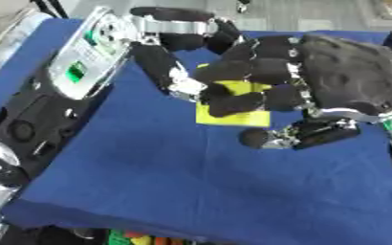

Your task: Pick up the objects with one hand, pass them to the other hand, and then place them into the box on the other side of the table.

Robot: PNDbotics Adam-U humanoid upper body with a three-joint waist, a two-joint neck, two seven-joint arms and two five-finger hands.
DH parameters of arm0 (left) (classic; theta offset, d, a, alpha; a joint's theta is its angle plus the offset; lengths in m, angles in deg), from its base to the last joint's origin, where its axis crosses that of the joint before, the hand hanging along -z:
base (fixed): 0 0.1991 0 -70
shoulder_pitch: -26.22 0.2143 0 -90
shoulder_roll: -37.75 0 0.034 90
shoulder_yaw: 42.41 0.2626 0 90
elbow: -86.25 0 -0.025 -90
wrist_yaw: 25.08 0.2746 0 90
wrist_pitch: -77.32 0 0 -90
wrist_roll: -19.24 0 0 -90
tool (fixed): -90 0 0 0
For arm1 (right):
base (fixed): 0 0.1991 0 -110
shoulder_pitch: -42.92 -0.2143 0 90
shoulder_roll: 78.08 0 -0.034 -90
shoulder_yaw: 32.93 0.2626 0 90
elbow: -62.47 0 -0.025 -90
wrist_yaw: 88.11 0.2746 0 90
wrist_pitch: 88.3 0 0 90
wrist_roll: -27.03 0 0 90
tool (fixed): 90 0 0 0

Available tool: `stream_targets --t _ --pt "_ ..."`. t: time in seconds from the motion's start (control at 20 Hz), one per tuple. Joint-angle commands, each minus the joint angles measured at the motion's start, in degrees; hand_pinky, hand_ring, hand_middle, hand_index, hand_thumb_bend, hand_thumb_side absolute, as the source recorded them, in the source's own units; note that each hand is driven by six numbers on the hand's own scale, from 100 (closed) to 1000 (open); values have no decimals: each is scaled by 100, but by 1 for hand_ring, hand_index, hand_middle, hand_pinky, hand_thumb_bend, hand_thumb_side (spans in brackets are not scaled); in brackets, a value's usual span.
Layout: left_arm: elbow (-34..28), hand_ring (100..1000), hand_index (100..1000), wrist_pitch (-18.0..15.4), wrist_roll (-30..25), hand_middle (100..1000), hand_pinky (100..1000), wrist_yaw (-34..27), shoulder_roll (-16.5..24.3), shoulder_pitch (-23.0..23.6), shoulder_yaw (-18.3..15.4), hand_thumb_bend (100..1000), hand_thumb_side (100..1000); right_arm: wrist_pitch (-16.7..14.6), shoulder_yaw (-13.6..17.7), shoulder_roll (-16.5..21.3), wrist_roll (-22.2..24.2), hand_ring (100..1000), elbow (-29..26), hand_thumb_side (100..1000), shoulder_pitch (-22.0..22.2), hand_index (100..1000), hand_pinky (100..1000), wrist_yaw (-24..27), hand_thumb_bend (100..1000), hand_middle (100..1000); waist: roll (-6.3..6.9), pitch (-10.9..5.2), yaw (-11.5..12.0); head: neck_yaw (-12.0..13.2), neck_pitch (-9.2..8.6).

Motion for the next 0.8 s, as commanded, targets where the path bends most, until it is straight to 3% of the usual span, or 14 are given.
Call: stream_targets --t 0.05,0.4,0.65,0.8 --pt "-169 509 611 64 2 436 727 -111 82 -78 -46 100 583 -203 37 15 33 842 -42 100 -70 858 785 -194 305 979 6 -136 9 -11 23" --pt "-200 515 619 131 2 444 729 -114 99 -68 -21 100 588 -88 51 18 -580 724 -56 100 -71 822 696 -572 287 928 -5 -144 19 -22 30" --pt "-190 528 642 137 2 467 732 -93 100 -61 5 100 615 -51 10 10 -1094 638 15 100 -66 803 639 -863 156 888 -12 -143 27 -30 41" --pt "-171 537 658 138 2 483 735 -82 109 -54 9 100 646 -35 -6 1 -1377 606 62 100 -63 795 612 -976 132 868 -13 -144 27 -30 38"
